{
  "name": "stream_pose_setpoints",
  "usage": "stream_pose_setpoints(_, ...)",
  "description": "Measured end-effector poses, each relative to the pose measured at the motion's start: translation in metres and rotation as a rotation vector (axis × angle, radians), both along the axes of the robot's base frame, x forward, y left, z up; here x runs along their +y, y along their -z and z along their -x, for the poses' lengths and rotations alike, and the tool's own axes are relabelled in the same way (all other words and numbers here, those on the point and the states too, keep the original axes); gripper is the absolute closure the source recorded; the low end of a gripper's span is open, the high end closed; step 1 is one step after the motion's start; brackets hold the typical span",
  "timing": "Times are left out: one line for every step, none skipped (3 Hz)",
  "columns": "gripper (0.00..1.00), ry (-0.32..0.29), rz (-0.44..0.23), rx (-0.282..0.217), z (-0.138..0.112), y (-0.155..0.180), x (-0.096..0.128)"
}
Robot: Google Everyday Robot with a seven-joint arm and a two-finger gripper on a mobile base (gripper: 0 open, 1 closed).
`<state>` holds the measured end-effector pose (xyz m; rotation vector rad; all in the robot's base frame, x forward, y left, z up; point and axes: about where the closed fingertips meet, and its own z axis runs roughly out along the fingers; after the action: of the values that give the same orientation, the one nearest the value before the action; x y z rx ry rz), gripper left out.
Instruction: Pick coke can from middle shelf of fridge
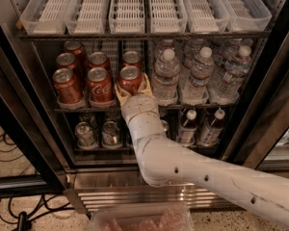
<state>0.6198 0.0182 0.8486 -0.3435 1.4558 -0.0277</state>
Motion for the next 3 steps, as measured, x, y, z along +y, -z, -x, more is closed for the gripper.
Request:
stream_pose_setpoints(1.0, 0.0, 0.0, 0.0, 0.0, 0.0, 0.0)
stream_pose_setpoints(1.0, -0.025, -0.027, 0.005, 0.009, -0.006, 0.005)
stream_pose_setpoints(1.0, -0.081, -0.066, 0.009, 0.027, -0.019, 0.018)
